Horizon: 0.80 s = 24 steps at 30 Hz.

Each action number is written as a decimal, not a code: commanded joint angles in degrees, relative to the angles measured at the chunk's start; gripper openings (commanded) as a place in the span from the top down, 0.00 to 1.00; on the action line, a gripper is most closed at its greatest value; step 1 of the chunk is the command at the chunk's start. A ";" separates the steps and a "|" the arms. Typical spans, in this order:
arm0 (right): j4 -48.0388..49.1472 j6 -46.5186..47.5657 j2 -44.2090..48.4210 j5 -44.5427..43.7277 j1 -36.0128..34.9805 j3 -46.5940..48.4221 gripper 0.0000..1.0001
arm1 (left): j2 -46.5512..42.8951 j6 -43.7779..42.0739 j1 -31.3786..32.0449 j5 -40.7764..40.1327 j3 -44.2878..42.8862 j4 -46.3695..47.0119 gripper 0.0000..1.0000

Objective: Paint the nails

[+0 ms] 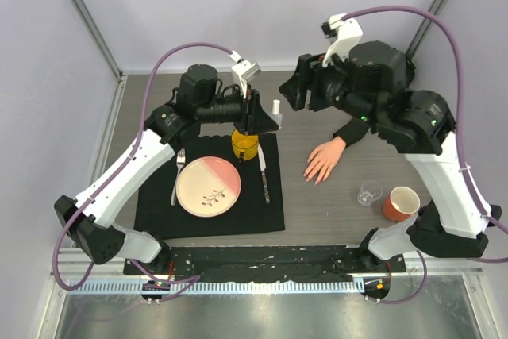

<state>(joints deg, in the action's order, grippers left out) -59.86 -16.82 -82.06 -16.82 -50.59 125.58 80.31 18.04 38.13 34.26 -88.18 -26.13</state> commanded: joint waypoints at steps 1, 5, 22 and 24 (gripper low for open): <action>5.63 2.93 2.87 27.24 7.58 -1.82 0.37 | -5.25 3.48 0.10 11.42 2.57 11.26 1.00; 7.72 2.67 4.62 43.21 12.70 -4.98 0.37 | -6.48 7.96 0.10 19.60 4.24 18.91 1.00; 18.81 -1.82 7.44 59.01 16.92 -15.28 0.62 | -6.22 12.55 0.10 26.22 4.34 27.46 1.00; 18.55 -1.29 7.35 59.01 17.01 -15.19 0.69 | -5.96 11.15 0.10 24.90 3.46 26.31 1.00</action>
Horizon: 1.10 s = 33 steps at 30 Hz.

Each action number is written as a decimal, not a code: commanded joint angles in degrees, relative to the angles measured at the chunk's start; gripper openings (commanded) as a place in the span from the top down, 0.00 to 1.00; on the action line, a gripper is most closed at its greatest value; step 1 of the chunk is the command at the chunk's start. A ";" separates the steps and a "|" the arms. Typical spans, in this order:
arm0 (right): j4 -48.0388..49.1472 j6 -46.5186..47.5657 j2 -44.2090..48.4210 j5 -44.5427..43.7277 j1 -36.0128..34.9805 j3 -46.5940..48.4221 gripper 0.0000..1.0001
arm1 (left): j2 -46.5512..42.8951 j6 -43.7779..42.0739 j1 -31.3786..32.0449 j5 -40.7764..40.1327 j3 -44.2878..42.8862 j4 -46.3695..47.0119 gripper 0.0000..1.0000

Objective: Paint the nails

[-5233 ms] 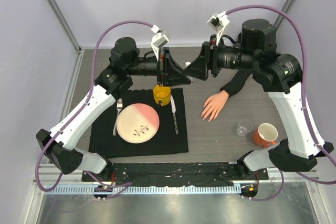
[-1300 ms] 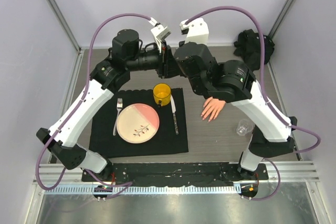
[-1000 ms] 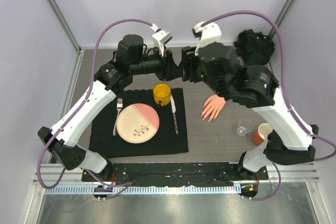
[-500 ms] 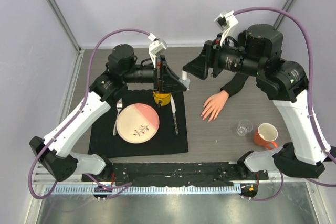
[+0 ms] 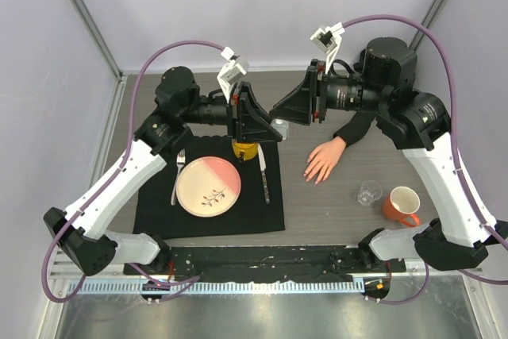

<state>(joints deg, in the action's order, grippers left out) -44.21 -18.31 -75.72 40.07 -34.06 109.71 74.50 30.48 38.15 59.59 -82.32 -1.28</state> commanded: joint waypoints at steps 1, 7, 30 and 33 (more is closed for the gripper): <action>2.11 0.81 0.84 2.03 0.49 0.77 0.76 | -0.06 -3.56 0.08 -1.57 -3.62 -1.33 1.00; -2.98 6.44 1.10 -5.24 0.40 1.65 0.99 | 1.52 -13.07 -0.01 -19.22 -12.31 -18.92 1.00; 0.96 8.99 -3.91 -95.20 -41.88 7.28 0.61 | 6.19 -23.18 2.89 -42.37 -16.83 -20.78 1.00; -1.39 8.64 -2.24 -85.45 -39.33 8.23 0.42 | 4.69 -24.24 2.81 -38.60 -14.81 -22.10 1.00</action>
<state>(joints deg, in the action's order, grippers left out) -45.76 -8.38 -81.97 -57.39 -74.43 116.92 80.20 8.32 42.09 23.44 -99.31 -26.81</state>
